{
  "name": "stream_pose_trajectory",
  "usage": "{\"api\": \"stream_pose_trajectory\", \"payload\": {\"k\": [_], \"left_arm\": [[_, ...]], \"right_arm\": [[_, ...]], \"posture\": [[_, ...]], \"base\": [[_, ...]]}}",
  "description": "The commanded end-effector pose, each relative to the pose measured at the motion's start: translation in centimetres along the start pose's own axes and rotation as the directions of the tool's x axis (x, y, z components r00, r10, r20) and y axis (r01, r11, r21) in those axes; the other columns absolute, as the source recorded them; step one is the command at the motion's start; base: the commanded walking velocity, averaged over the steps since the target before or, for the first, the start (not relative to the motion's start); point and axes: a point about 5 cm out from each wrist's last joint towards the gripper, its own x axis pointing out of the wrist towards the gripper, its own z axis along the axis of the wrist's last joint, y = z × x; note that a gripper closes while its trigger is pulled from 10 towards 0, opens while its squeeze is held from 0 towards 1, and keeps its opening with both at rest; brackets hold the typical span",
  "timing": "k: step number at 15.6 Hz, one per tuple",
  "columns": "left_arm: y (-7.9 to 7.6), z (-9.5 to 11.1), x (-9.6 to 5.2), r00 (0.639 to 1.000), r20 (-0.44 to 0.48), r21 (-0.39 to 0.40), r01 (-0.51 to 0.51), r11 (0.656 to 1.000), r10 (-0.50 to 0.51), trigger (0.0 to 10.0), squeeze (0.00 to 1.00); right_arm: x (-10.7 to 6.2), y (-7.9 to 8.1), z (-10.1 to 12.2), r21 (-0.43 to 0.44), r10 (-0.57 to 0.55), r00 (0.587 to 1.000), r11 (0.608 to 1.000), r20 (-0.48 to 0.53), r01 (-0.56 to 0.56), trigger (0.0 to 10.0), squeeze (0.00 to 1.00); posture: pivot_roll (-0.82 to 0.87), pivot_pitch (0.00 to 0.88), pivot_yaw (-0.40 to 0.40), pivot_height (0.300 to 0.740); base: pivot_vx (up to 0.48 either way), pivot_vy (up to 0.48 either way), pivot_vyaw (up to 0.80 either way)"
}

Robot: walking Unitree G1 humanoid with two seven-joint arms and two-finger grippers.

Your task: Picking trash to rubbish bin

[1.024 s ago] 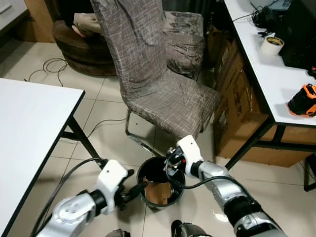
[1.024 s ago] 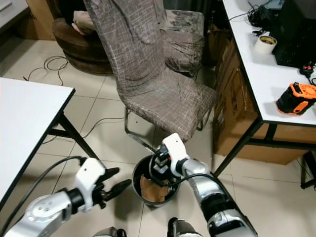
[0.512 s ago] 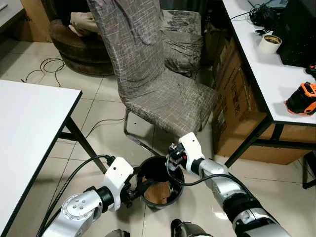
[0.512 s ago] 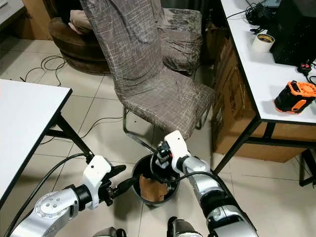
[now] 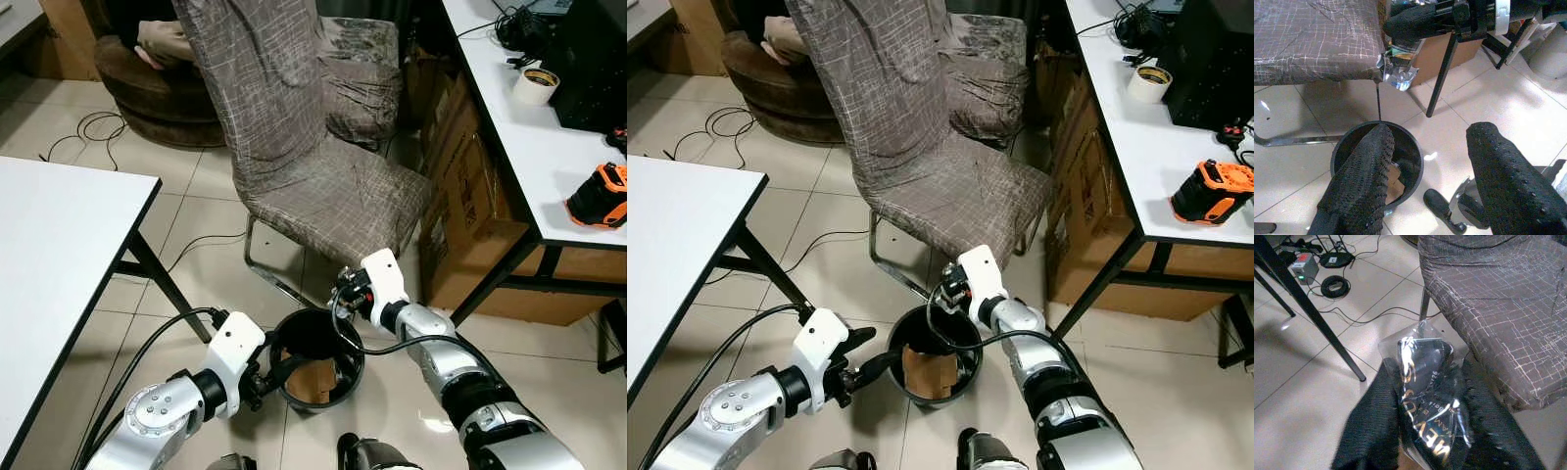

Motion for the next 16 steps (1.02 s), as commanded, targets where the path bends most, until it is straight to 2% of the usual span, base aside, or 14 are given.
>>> {"api": "stream_pose_trajectory", "payload": {"k": [1,11,12,14,15,16], "left_arm": [[0.1,-0.1,0.0,1.0,-0.007,0.009,-0.009,1.0,0.009,10.0,0.0],[0.1,0.3,0.1,1.0,0.0,0.022,-0.016,1.0,0.016,10.0,0.0],[0.3,0.4,0.2,0.999,0.012,0.03,-0.032,0.999,0.031,10.0,0.0],[1.3,0.5,0.4,0.991,0.014,0.021,-0.136,0.99,0.136,10.0,0.0],[2.8,0.7,0.3,0.958,0.039,-0.048,-0.282,0.958,0.284,10.0,0.0],[3.1,0.7,0.2,0.946,0.043,-0.066,-0.317,0.946,0.32,10.0,0.0]], "right_arm": [[0.1,-0.1,0.2,0.015,0.001,1.0,1.0,0.014,-0.001,10.0,1.0],[0.3,0.2,0.0,0.055,0.019,1.0,0.998,0.008,-0.019,10.0,1.0],[0.3,0.3,0.0,0.052,0.024,1.0,0.998,0.008,-0.024,10.0,1.0],[0.1,0.3,-0.2,0.051,0.014,1.0,0.999,0.006,-0.014,10.0,0.99],[-0.7,0.0,-0.4,0.084,-0.04,0.999,0.996,0.032,0.037,10.0,0.22],[-1.1,-0.1,-0.6,0.102,-0.061,0.998,0.993,0.031,0.058,10.0,0.0]], "posture": [[-0.05,0.168,-0.042,0.74],[-0.05,0.166,-0.04,0.74],[-0.05,0.164,-0.038,0.74],[-0.05,0.156,-0.037,0.74],[-0.05,0.147,-0.04,0.74],[-0.05,0.141,-0.041,0.74]], "base": [[0.0,0.0,0.0],[0.0,0.0,0.0],[0.0,0.0,0.0],[0.0,0.0,0.0],[0.0,0.0,0.0],[0.0,0.0,0.0]]}}
